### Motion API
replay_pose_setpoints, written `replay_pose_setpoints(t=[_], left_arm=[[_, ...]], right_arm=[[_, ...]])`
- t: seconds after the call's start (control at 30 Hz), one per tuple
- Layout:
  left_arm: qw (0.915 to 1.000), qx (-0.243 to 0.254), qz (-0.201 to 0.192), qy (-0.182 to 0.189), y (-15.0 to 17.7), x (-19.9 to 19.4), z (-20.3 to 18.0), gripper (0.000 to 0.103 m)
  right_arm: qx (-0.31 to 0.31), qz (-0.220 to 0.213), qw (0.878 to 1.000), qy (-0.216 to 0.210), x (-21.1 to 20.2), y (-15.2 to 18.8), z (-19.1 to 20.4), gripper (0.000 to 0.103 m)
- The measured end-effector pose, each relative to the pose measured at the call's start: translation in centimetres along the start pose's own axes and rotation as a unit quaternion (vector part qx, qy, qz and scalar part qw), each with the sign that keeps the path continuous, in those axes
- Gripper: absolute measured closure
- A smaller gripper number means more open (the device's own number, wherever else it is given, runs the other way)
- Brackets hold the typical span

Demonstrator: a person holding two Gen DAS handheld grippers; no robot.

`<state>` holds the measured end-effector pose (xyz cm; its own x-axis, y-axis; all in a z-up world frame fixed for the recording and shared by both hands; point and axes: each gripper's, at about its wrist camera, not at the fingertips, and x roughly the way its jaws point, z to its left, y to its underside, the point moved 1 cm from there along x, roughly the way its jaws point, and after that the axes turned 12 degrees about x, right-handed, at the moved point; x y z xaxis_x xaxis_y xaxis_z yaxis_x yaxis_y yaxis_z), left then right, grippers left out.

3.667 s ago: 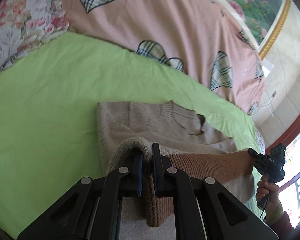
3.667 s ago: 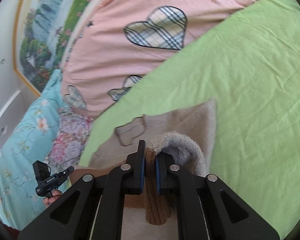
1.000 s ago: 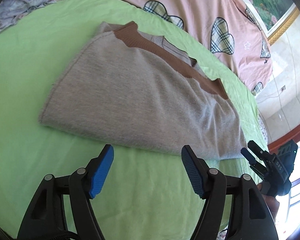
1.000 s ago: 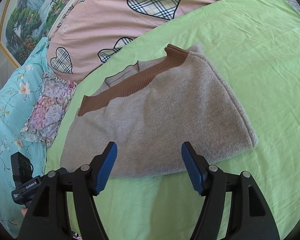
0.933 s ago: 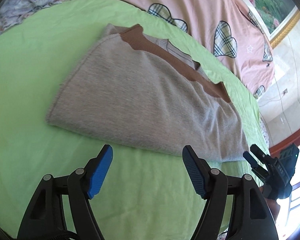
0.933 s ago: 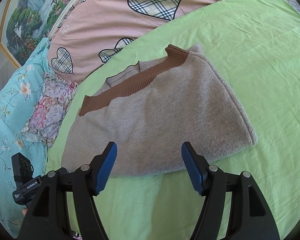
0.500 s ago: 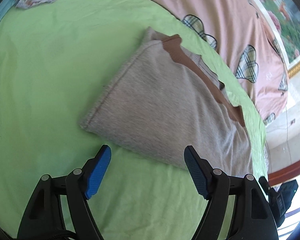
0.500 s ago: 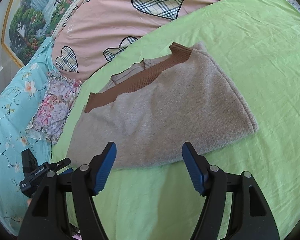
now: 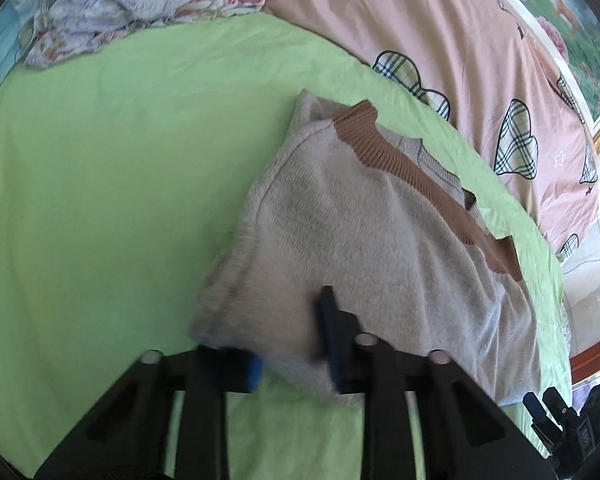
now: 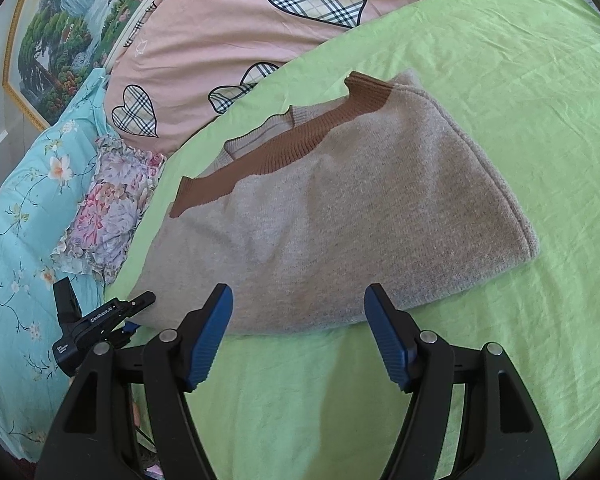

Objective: Fold small clothes
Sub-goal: 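Grasp the sweater side edge with the left gripper while the right gripper grasps beside it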

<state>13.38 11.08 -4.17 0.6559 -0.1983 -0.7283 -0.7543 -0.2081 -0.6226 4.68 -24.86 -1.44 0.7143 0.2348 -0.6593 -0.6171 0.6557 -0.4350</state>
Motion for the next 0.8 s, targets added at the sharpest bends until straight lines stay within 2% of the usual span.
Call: replay_pose_setpoints(t=[0.07, 0.23, 0.43, 0.5, 0.6, 0.8], left_arm=[[0.9996, 0.024, -0.013, -0.001, -0.6, -0.5, -0.7, 0.094], [0.9951, 0.086, -0.044, 0.02, -2.1, -2.2, -4.8, 0.096], [0.9785, 0.173, -0.071, 0.087, -3.3, -3.0, -12.7, 0.096], [0.9722, 0.196, -0.069, 0.107, -3.0, -2.6, -15.1, 0.096], [0.966, 0.225, -0.05, 0.117, -2.0, -0.7, -17.8, 0.096], [0.9638, 0.239, -0.016, 0.118, -0.1, 1.7, -18.7, 0.096]], right_arm=[[-0.002, -0.004, 1.0, 0.001, -0.1, -0.1, -0.1, 0.034], [0.001, -0.005, 1.0, -0.007, -0.3, -1.0, -0.8, 0.034], [0.019, 0.004, 0.999, -0.043, -0.1, -3.1, -1.7, 0.034], [0.036, 0.033, 0.996, -0.079, 0.7, -4.2, -2.1, 0.034], [0.052, 0.08, 0.988, -0.119, 2.6, -5.9, -2.3, 0.035], [0.033, 0.15, 0.976, -0.152, 8.0, -8.8, 0.9, 0.035]])
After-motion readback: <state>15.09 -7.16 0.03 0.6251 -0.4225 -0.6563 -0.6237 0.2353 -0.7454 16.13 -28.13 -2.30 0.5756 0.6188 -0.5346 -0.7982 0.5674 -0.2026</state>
